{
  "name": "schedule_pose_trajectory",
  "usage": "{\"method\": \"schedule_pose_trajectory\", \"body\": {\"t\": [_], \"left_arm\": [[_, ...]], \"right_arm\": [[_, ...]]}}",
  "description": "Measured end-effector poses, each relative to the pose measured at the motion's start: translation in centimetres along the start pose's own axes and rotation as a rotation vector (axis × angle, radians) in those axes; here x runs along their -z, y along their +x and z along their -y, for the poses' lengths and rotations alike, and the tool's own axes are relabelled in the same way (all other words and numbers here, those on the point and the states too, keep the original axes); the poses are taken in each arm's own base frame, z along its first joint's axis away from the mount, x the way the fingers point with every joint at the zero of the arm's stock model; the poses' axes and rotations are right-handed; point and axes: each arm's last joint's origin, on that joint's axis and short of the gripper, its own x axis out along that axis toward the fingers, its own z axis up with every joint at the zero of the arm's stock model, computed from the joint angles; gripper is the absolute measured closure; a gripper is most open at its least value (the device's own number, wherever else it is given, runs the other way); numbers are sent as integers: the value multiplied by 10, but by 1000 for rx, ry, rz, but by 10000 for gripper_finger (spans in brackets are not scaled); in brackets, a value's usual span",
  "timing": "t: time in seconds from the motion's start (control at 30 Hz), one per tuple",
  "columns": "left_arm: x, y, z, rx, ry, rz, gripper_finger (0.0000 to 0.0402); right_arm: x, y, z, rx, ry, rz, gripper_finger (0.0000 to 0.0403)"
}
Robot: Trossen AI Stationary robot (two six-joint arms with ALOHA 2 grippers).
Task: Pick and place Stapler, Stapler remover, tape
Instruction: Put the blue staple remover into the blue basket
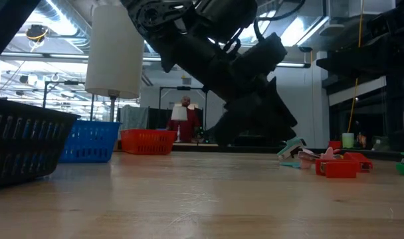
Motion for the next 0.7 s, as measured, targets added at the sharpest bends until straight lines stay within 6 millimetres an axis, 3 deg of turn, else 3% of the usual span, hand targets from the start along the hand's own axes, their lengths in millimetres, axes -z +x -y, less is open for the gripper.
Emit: {"method": "schedule_pose_trajectory", "body": {"t": [0.5,0.7], "left_arm": [[9,15,9,-74,10,-24,265],[10,15,9,-68,8,-26,330]], "right_arm": [[0,0,0,0,0,0,140],[0,0,0,0,0,0,140]]}}
